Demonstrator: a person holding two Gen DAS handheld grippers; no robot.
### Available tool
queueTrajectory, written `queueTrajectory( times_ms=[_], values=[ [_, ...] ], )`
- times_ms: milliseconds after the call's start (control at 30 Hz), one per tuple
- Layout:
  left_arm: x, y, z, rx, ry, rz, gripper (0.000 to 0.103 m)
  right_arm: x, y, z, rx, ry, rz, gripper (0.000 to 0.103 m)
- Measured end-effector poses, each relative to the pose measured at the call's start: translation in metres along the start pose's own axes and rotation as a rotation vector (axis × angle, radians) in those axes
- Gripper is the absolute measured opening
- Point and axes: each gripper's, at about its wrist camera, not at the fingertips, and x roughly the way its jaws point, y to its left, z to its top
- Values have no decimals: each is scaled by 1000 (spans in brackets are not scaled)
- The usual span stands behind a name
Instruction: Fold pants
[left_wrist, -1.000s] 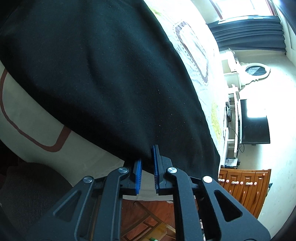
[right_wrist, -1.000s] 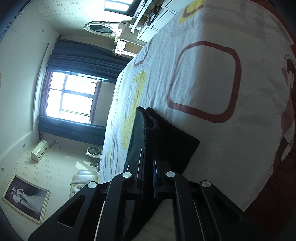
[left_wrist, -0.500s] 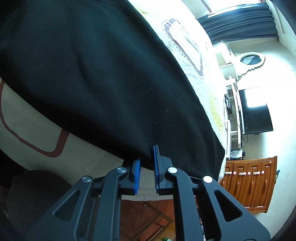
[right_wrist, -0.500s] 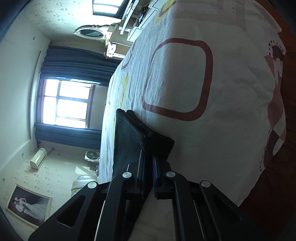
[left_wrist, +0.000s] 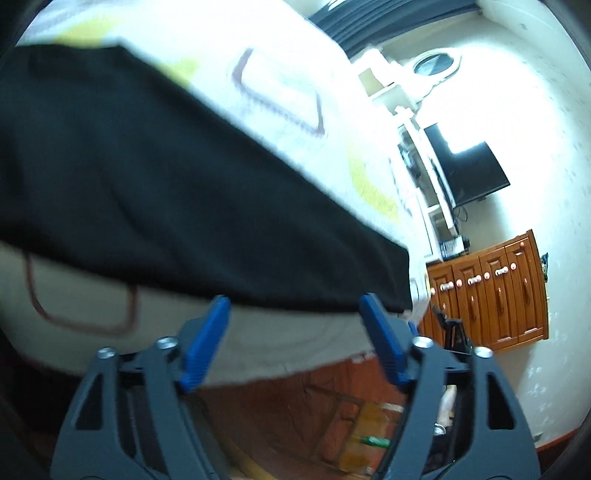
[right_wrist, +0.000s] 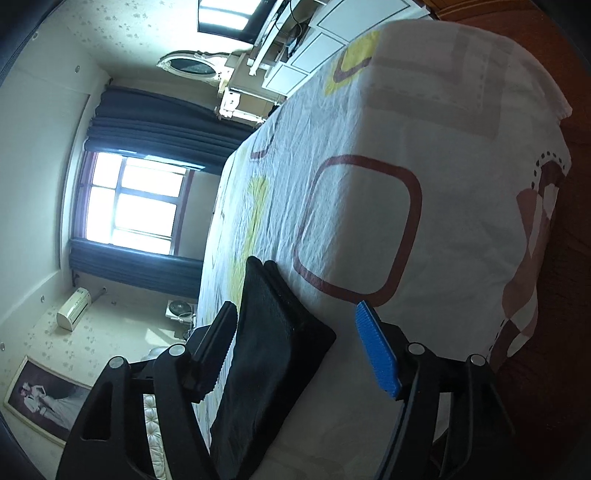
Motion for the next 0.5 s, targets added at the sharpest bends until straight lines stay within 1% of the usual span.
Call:
queueTrajectory(
  times_ms=[33,100,200,267,367,467,500],
  values=[
    [-11,8,10,23,-33,13,87,6,0,-2,1,25,-9,66],
    [-35,31,32,30,-100,73,88,19,-2,-8,10,68,-44,66],
    [-67,78,62,-27,-164,173,88,33,2,-17,32,117,21,66],
    [-88,113,79,-73,-189,248,88,31,17,-19,1,98,32,68],
    [-119,166,96,-133,-217,355,88,26,41,-13,-76,75,36,68],
    [-148,213,107,-207,-260,416,88,31,54,2,-154,91,-54,68],
    [-155,222,111,-227,-278,432,88,36,54,9,-166,111,-64,68]
  ],
)
